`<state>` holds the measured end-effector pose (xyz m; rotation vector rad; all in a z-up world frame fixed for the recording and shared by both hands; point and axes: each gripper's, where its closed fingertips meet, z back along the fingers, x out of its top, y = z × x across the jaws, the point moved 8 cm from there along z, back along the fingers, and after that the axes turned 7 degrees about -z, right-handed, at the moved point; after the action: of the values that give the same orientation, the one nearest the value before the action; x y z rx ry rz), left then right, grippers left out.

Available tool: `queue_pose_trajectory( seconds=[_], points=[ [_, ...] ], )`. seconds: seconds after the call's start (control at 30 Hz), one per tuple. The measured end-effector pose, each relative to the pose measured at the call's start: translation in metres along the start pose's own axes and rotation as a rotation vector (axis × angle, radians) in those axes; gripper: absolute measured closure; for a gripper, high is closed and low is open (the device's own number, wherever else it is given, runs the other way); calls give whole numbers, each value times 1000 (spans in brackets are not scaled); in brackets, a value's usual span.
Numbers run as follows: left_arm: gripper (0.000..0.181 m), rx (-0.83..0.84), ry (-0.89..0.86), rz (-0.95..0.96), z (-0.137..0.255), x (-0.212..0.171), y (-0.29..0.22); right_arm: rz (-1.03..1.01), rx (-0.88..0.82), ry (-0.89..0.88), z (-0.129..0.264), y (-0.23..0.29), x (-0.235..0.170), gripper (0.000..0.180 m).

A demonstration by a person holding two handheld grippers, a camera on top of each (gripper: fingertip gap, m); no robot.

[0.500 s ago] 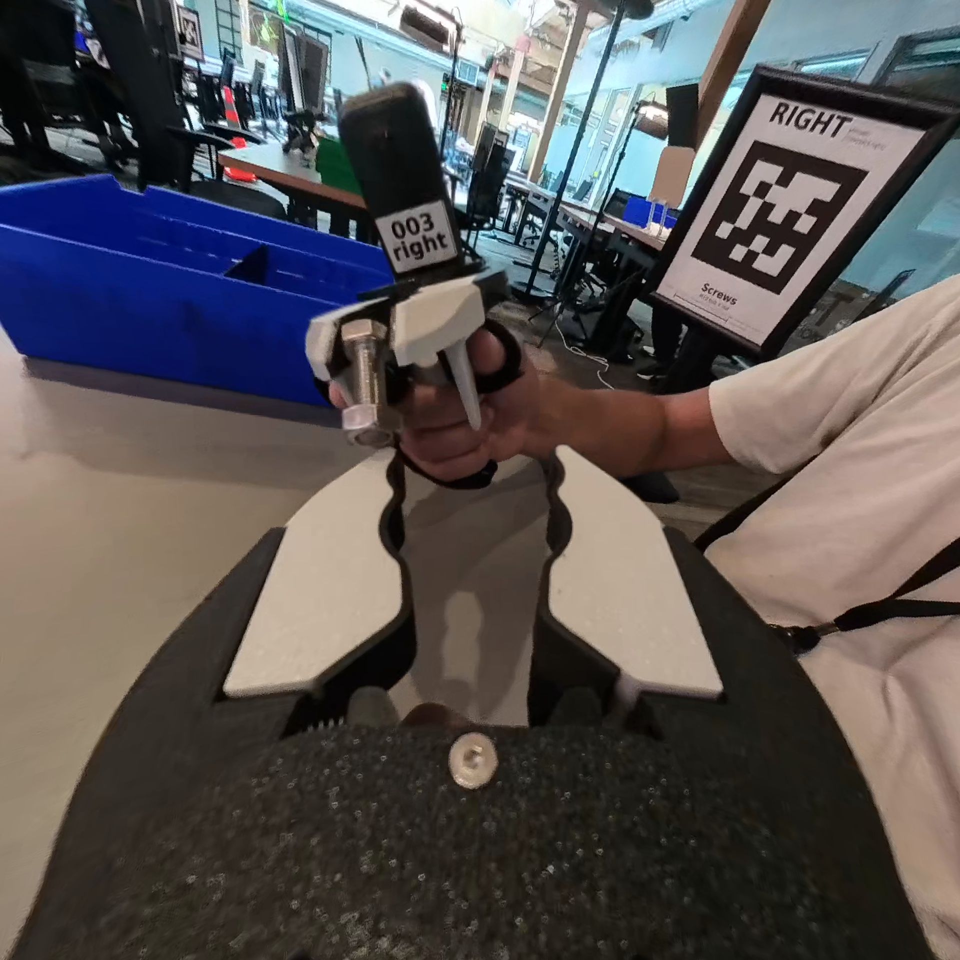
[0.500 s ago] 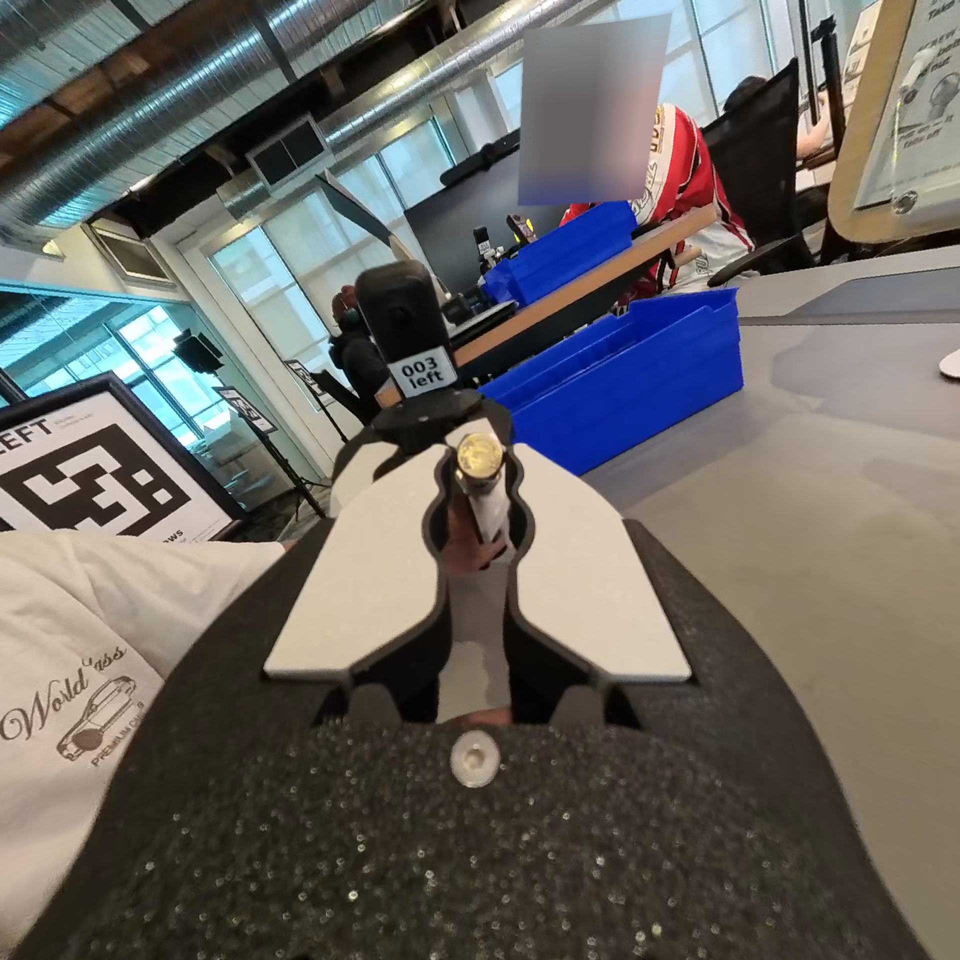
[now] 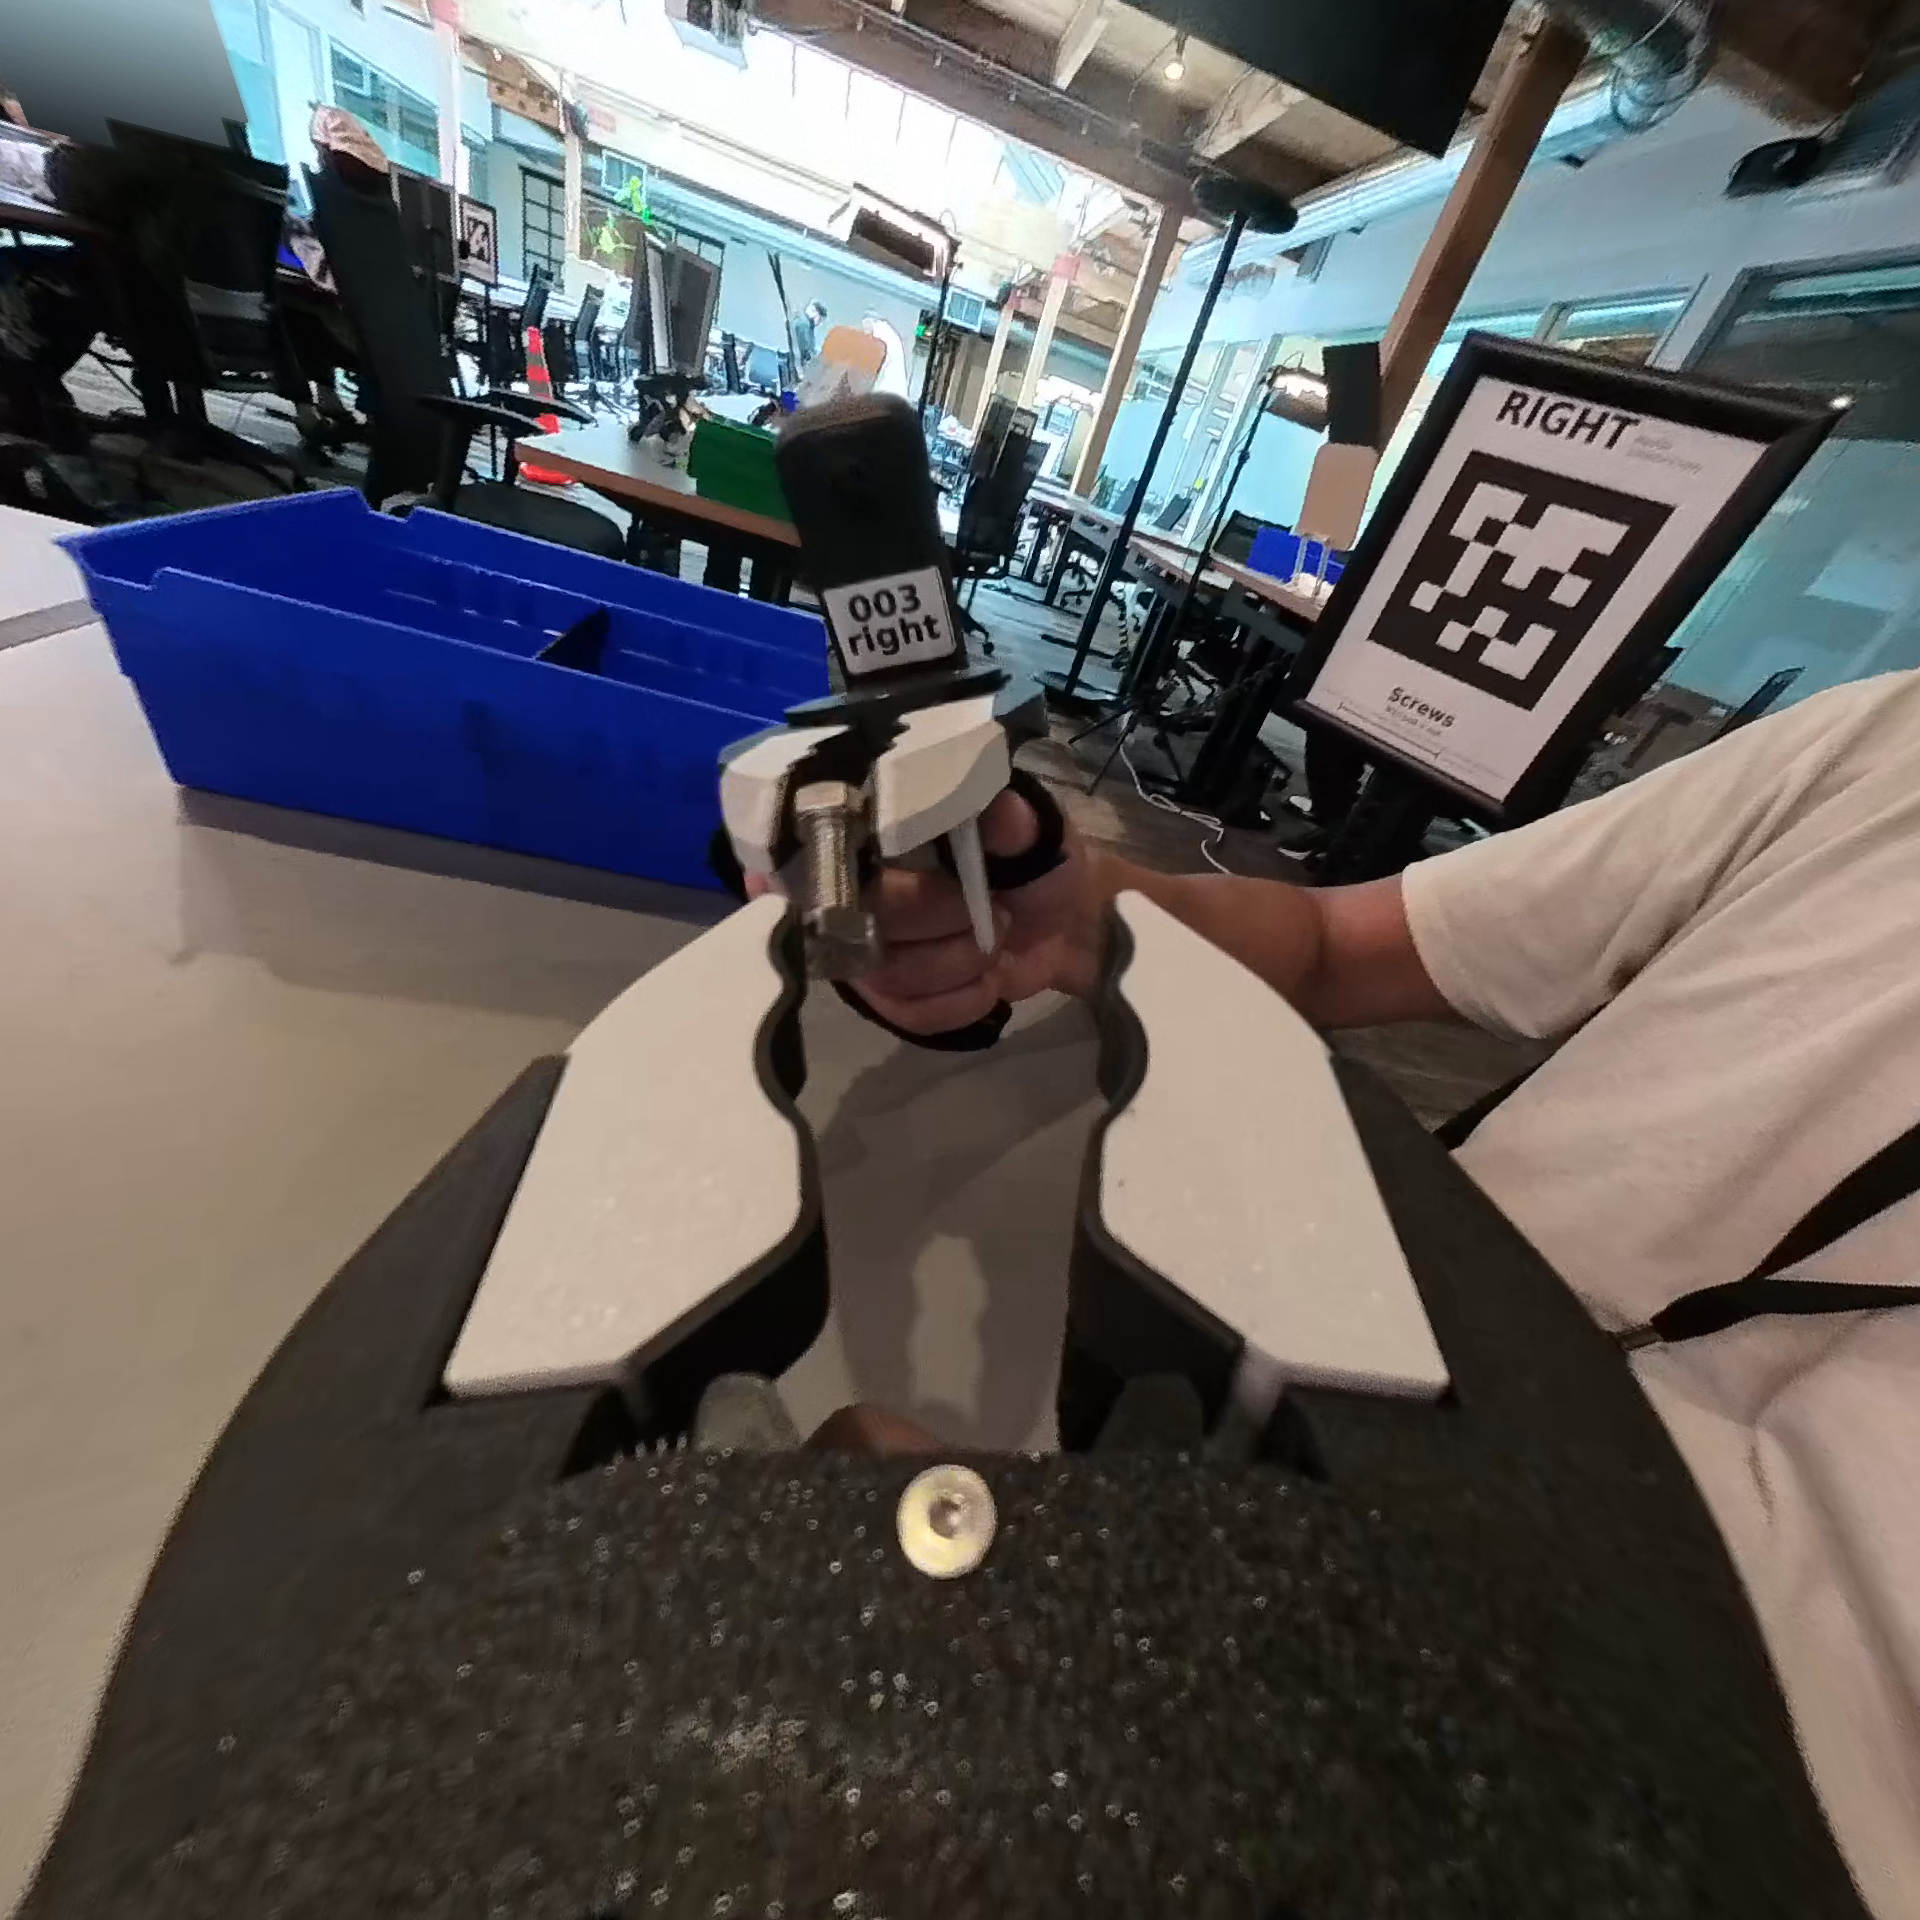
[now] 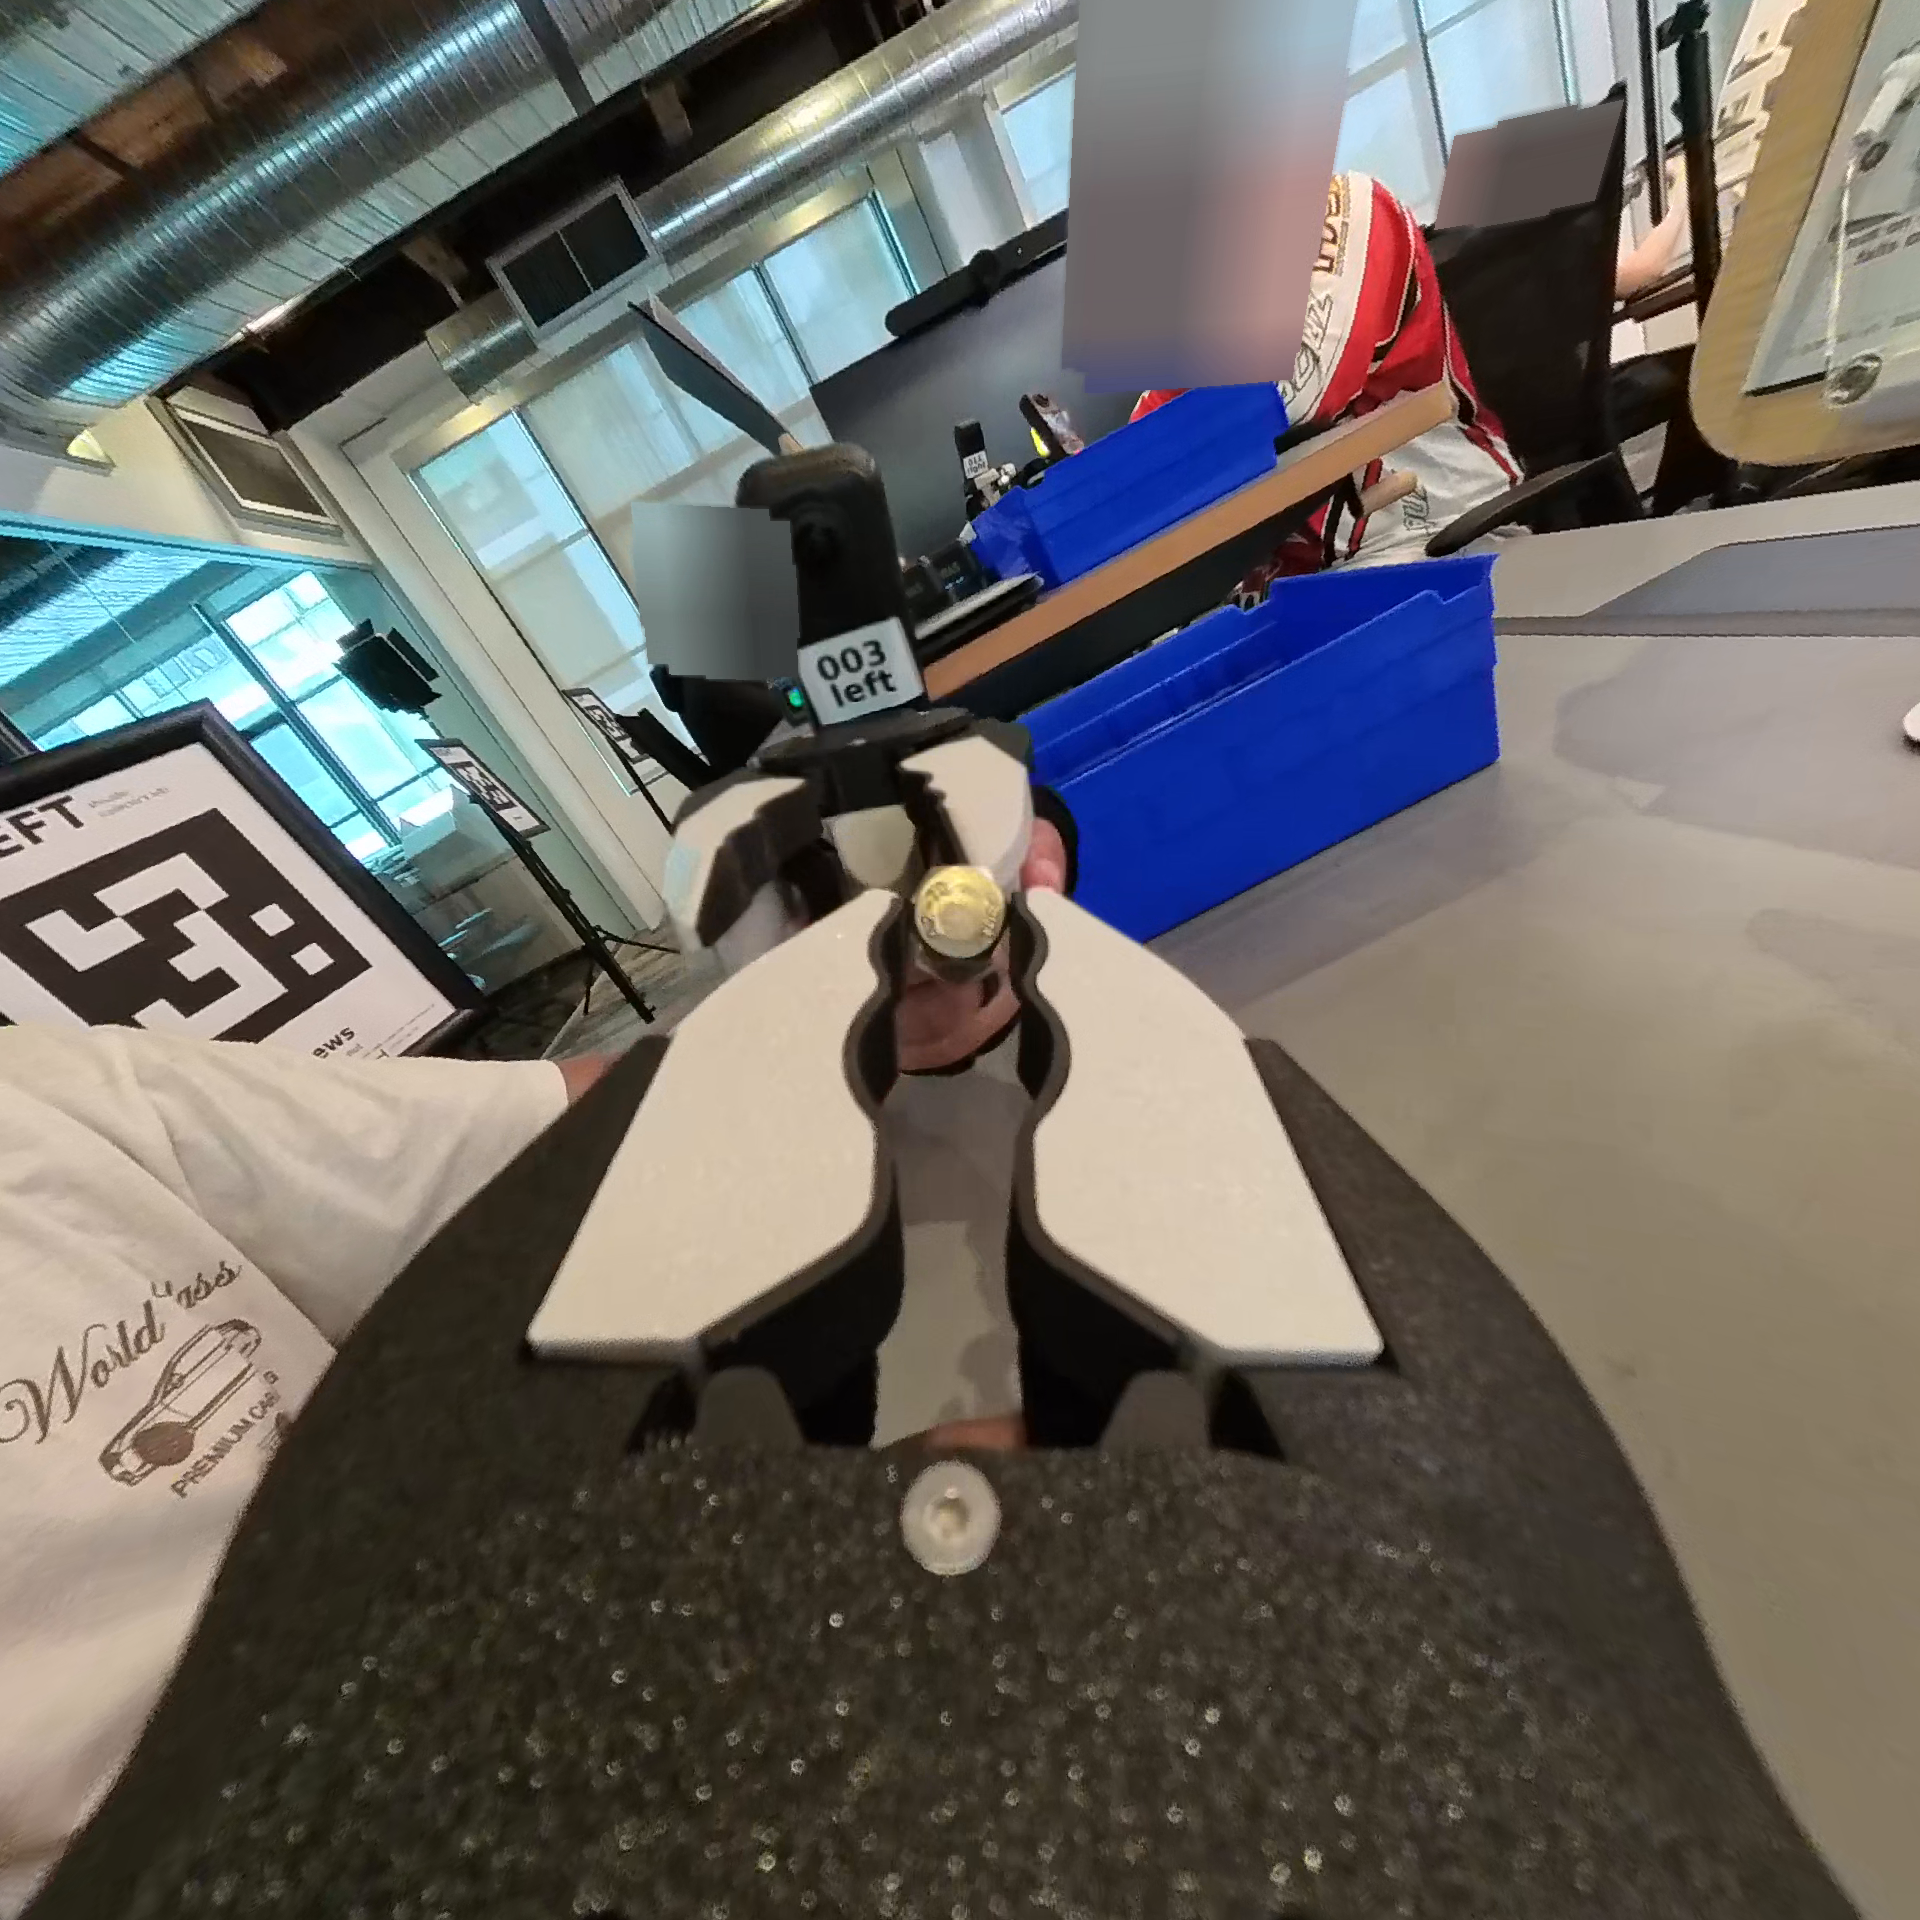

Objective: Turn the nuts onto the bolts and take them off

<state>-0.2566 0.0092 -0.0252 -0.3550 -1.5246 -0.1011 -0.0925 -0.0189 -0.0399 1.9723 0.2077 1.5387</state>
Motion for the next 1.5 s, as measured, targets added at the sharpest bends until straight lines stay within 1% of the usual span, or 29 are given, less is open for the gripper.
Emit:
queue_pose_trajectory(
  seconds=[0.07, 0.27, 0.33, 0.43, 0.5, 0.53, 0.63, 0.67, 0.93, 1.13, 1.3, 1.5],
  points=[
    [127, 29, 30, -9, 0, -2, 3, -27, 48, -16, 1, 2, 1, 162],
    [128, -1, 106, -17, -11, -15, 0, -20, 41, -27, 3, 4, 5, 162],
    [141, 11, 131, -56, -16, -19, -3, -18, 41, -21, 3, 4, 4, 162],
    [156, 92, 145, -125, -22, -22, -3, -14, 51, -22, 1, 5, 3, 162],
    [158, 158, 150, -153, -25, -23, -1, -3, 52, -26, 1, 7, 3, 162],
    [161, 157, 158, -151, -26, -24, -1, -2, 52, -27, 1, 7, 3, 162],
    [179, 140, 171, -134, -28, -28, -1, 4, 51, -23, -1, 9, 2, 162],
    [181, 137, 164, -129, -28, -28, -2, 3, 53, -18, -2, 9, 2, 162],
    [181, 107, 116, -82, -22, -23, 1, 3, 50, -6, -4, 8, -1, 162],
    [181, 122, 106, -85, -20, -20, 2, 8, 46, 0, -4, 8, -2, 162],
    [181, 126, 61, -75, -12, -11, 3, 44, 18, 32, -6, 8, -5, 162],
    [179, 137, 85, -100, -10, -11, 3, 24, 33, 25, -6, 7, -4, 162]
  ],
)
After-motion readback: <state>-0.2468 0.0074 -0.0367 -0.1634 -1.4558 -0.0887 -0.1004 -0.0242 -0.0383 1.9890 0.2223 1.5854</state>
